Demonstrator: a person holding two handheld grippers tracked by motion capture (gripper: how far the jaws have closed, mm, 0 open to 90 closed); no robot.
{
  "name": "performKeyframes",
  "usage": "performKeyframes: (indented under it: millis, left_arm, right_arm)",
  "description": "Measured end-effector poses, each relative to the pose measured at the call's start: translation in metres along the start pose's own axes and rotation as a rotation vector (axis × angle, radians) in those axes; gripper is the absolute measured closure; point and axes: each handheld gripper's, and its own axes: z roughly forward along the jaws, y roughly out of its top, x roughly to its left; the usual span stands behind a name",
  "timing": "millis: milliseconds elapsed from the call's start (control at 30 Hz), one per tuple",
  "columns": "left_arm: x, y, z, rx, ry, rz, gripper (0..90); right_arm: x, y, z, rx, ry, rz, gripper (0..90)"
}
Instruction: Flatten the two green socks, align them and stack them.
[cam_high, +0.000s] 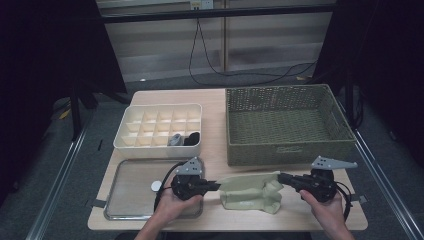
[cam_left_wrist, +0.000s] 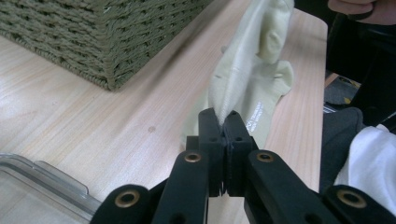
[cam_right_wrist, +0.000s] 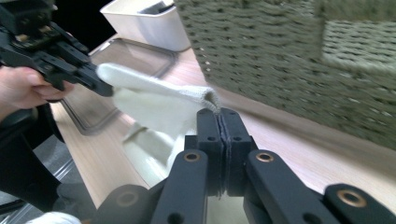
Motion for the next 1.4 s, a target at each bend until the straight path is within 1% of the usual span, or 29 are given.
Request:
performKeyframes:
  millis: [100,167,233,300,333,367,433,533,567,600,633,667,700,733,767,800,833,867,900,933,967,1000,1033,1100,1133,1167,1233,1267,1400]
  left_arm:
    - [-0.002,0.0,0.0,0.008,-0.012,0.007,89.2]
    - [-0.004,-0.001,0.0,0.006,-0.024,0.003,89.3]
    - [-0.007,-0.001,-0.001,0.013,-0.032,-0.001,89.3]
    - [-0.013,-0.001,-0.003,0.017,-0.047,0.007,89.3]
    - [-0.015,-0.001,-0.005,0.017,-0.052,0.015,89.3]
    - [-0.017,-0.002,-0.007,0.015,-0.058,0.011,89.3]
    - [-0.019,-0.005,-0.01,0.01,-0.071,0.005,89.3]
    - [-0.021,-0.009,-0.009,0.025,-0.077,0.002,89.2]
    - [-0.021,-0.01,-0.007,0.036,-0.069,0.006,89.2]
    - [-0.02,-0.01,-0.004,0.053,-0.044,0.004,89.1]
    - [-0.018,-0.011,-0.001,0.067,-0.037,0.007,89.1]
    - [-0.017,-0.012,0.002,0.072,-0.036,0.0,89.1]
    - [-0.015,-0.012,0.004,0.075,-0.032,-0.004,89.0]
    - [-0.01,-0.012,0.006,0.079,-0.02,-0.016,88.7]
    - [-0.01,-0.012,0.006,0.079,-0.02,-0.016,88.5]
    - [-0.008,-0.012,0.007,0.077,-0.016,-0.023,88.2]
    - [-0.006,-0.012,0.008,0.079,-0.012,-0.028,87.9]
    - [-0.002,-0.012,0.012,0.087,-0.006,-0.035,87.5]
    - [-0.002,-0.012,0.012,0.087,-0.006,-0.035,86.8]
    - [0.0,-0.012,0.014,0.087,-0.003,-0.037,85.8]
    - [0.001,-0.012,0.015,0.094,-0.001,-0.043,85.8]
    - [0.002,-0.012,0.016,0.094,0.0,-0.045,83.9]
    - [0.003,-0.012,0.016,0.097,0.005,-0.049,83.9]
    - [0.005,-0.011,0.016,0.091,0.008,-0.054,81.7]
    - [0.006,-0.011,0.016,0.087,0.011,-0.052,80.0]
    - [0.006,-0.011,0.016,0.084,0.014,-0.059,80.0]
    - [0.008,-0.01,0.015,0.084,0.021,-0.063,77.9]
    - [0.009,-0.01,0.015,0.075,0.023,-0.066,77.0]
    - [0.013,-0.009,0.014,0.066,0.037,-0.075,71.1]
  right_arm:
    - [-0.003,-0.004,-0.002,0.019,-0.026,0.002,88.9]
    - [-0.006,-0.009,-0.004,0.033,-0.033,0.015,88.9]
    - [-0.006,-0.01,-0.005,0.036,-0.034,0.024,89.0]
    - [-0.001,-0.011,-0.008,0.042,-0.027,0.02,89.0]
    - [0.006,-0.013,-0.013,0.032,-0.025,0.016,89.0]
    - [0.006,-0.013,-0.013,0.032,-0.025,0.016,89.0]
    - [0.012,-0.016,-0.017,0.03,-0.019,0.007,89.0]
    - [0.018,-0.021,-0.019,0.048,-0.014,0.005,89.0]
    - [0.017,-0.022,-0.017,0.054,-0.009,0.009,89.0]
    - [0.014,-0.023,-0.011,0.084,-0.008,0.007,88.9]
    - [0.014,-0.023,-0.011,0.084,-0.008,0.007,88.9]
    - [0.012,-0.023,-0.007,0.098,-0.008,0.007,88.9]
    - [0.007,-0.021,0.002,0.118,-0.016,0.002,88.9]
    - [0.004,-0.02,0.005,0.128,-0.024,-0.004,88.9]
    - [0.001,-0.018,0.009,0.134,-0.03,-0.005,88.9]
    - [-0.002,-0.017,0.013,0.142,-0.036,0.001,88.8]
    - [-0.006,-0.015,0.017,0.146,-0.041,-0.004,88.8]
    - [-0.008,-0.014,0.021,0.161,-0.053,-0.009,88.8]
    - [-0.008,-0.014,0.021,0.161,-0.053,-0.009,88.8]
    - [-0.012,-0.012,0.03,0.181,-0.061,-0.026,88.6]
    - [-0.012,-0.012,0.03,0.181,-0.061,-0.026,88.6]
    - [-0.014,-0.01,0.037,0.195,-0.063,-0.031,88.2]
    - [-0.014,-0.01,0.037,0.195,-0.063,-0.031,88.2]
    - [-0.016,-0.008,0.044,0.206,-0.062,-0.048,87.2]
    - [-0.018,-0.008,0.049,0.216,-0.056,-0.053,84.3]
    - [-0.018,-0.008,0.049,0.216,-0.056,-0.053,84.3]
    - [-0.02,-0.009,0.051,0.219,-0.052,-0.043,81.2]
    - [-0.02,-0.009,0.049,0.214,-0.056,-0.04,78.9]
    - [-0.024,-0.011,0.041,0.183,-0.061,-0.02,74.4]
